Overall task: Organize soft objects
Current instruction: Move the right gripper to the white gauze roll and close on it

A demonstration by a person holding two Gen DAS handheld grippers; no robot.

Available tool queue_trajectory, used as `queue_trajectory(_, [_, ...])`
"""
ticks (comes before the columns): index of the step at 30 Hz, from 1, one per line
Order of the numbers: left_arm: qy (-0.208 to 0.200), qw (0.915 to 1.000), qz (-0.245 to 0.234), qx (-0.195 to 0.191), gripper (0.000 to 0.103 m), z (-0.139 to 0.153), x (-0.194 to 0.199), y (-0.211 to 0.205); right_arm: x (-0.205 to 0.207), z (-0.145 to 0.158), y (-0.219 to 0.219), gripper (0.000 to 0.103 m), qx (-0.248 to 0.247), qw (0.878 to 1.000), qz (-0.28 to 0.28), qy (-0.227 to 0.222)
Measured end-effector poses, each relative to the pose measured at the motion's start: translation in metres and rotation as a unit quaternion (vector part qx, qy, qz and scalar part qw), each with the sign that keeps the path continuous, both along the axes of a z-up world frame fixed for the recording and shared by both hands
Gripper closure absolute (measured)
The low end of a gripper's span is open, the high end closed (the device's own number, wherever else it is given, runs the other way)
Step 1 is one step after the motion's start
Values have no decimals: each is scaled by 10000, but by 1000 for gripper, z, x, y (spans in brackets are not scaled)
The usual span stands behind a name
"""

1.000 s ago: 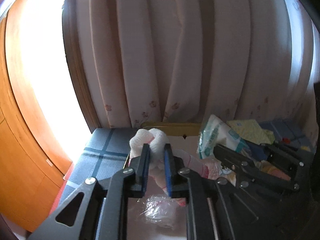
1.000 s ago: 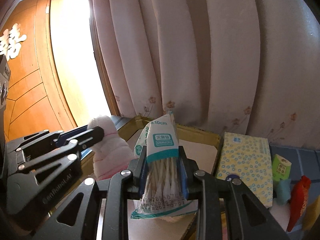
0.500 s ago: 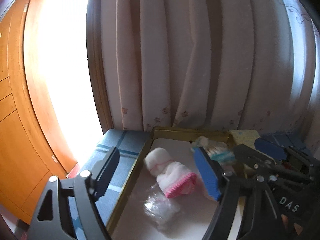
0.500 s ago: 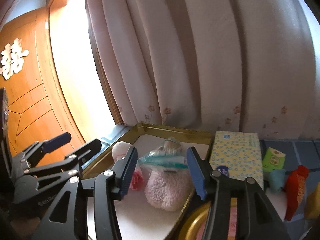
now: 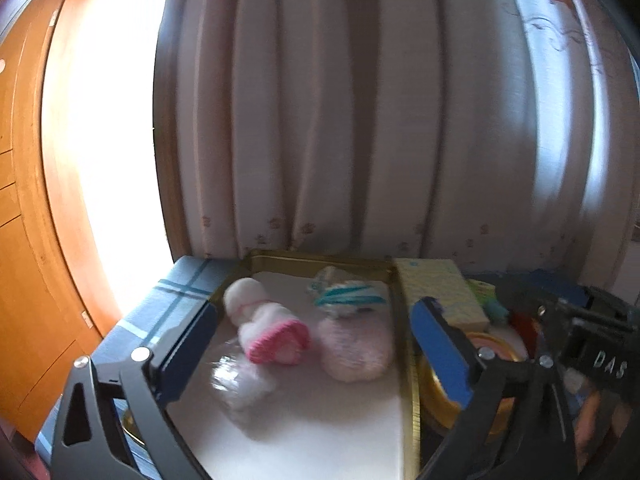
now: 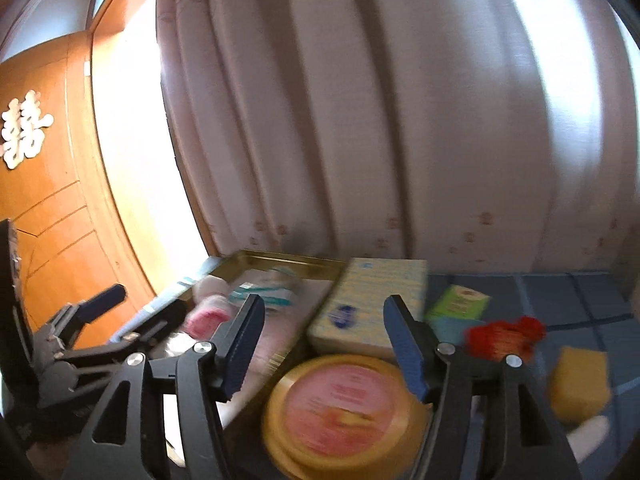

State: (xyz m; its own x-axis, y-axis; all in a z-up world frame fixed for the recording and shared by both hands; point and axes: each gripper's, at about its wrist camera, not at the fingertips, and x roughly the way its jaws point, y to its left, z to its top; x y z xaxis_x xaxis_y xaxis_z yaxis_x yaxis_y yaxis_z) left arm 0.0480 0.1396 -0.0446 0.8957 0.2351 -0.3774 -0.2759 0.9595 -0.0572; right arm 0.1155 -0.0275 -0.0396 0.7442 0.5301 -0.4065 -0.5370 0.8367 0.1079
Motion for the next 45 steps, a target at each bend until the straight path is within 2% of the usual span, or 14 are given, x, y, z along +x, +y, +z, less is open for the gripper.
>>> queue_trajectory(4, [-7,9998,-202,49,1,-3,-3,-20,0,-1,-47,37,-175,9991,-376,-10])
queue_trajectory(11, [142,9988,-474,16,1,-12,4,-49,8,-10,-135,27,-457,9933,-1040,217])
queue_trajectory(14, [193,9981,-585,58,1,-15,8,-64,13,-18,-163,21,-477,9912,-1160,426])
queue_trajectory(18, [279,9972,-681,126,1,-19,13,-78,18,-33,-186,20,-560,9883,-1199,754])
queue_trajectory(24, [405,9962,-749,173,1,-24,16,-92,24,-54,-193,20,-531,9815,-1261,1337])
queue_trajectory(30, [470,9955,-796,208,1,-27,22,-100,30,-70,-179,20,-580,9729,-1163,1913])
queue_trajectory(37, [543,9949,-822,232,1,-32,23,-103,37,-77,-178,20,-363,9717,-1235,1982])
queue_trajectory(41, [578,9949,-811,150,1,-34,24,-100,34,-76,-183,26,-234,9750,-1173,1873])
queue_trajectory(45, [609,9944,-836,204,1,-35,25,-105,34,-76,-183,26,-253,9756,-1139,1860])
